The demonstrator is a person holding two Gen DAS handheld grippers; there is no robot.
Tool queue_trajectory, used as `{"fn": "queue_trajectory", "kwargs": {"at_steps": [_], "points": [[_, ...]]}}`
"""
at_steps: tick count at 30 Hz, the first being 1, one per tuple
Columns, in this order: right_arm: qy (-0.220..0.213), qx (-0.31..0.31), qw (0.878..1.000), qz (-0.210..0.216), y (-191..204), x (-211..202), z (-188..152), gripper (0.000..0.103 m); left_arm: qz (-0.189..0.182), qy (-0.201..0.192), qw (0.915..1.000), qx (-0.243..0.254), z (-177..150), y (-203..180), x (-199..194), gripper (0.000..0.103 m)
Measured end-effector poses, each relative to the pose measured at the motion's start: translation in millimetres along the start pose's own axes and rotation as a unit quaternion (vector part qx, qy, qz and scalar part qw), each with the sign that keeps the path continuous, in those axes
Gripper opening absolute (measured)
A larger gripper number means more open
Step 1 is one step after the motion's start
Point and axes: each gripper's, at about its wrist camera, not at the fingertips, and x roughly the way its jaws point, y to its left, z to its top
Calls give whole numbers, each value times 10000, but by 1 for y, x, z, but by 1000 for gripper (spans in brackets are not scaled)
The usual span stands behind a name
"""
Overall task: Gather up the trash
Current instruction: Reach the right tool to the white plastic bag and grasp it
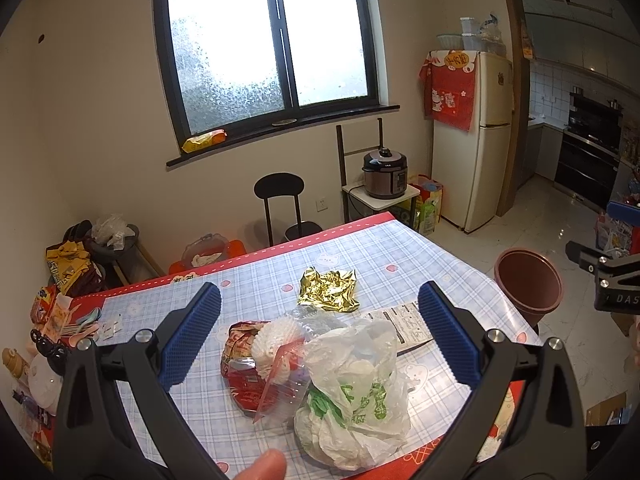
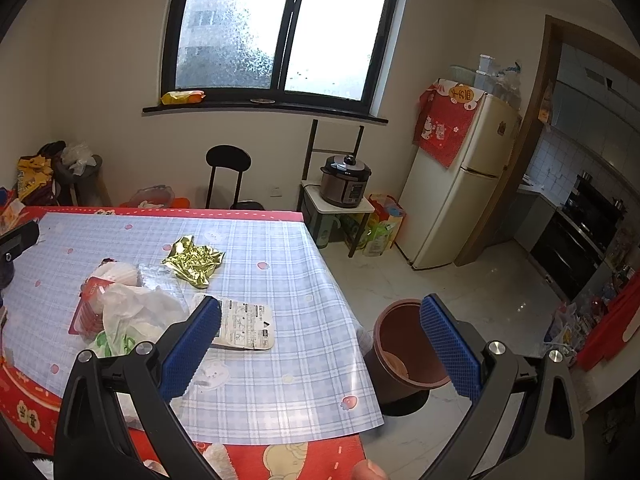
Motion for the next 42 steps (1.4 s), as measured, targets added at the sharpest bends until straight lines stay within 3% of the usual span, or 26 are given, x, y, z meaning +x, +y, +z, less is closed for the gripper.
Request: {"fn": "queue_trajectory", "kwargs": {"at_steps": [6,11,16,24,27,33,40,41,42], "points": [[145,85,9992,368,10,10,-2,98,-472,80,9980,-417,-14,26,6,97],[345,54,9957,860,30,27,-7,98,-293,88,9974,-653,-38,61,12,98],[762,-53,9863,1462,66,50,-20,98,-117,337,9945,-983,-69,102,22,98],[977,-507,9674,2282,144,73,-39,98,-50,720,9878,-1376,-125,156,41,98],[1192,-865,9536,2626,183,82,-50,98,-241,942,9849,-1430,-142,169,50,98],[1538,-1406,9352,2862,256,108,-79,98,-181,1207,9831,-1363,-165,183,66,97],[2423,-1073,9283,2609,281,170,-118,98,-366,1430,9780,-1473,-185,197,81,97],[2544,-970,9247,2661,280,175,-125,96,-414,1453,9777,-1456,-187,197,82,97],[2664,-838,9208,2722,279,178,-132,86,-455,1476,9775,-1436,-189,198,84,97]]}}
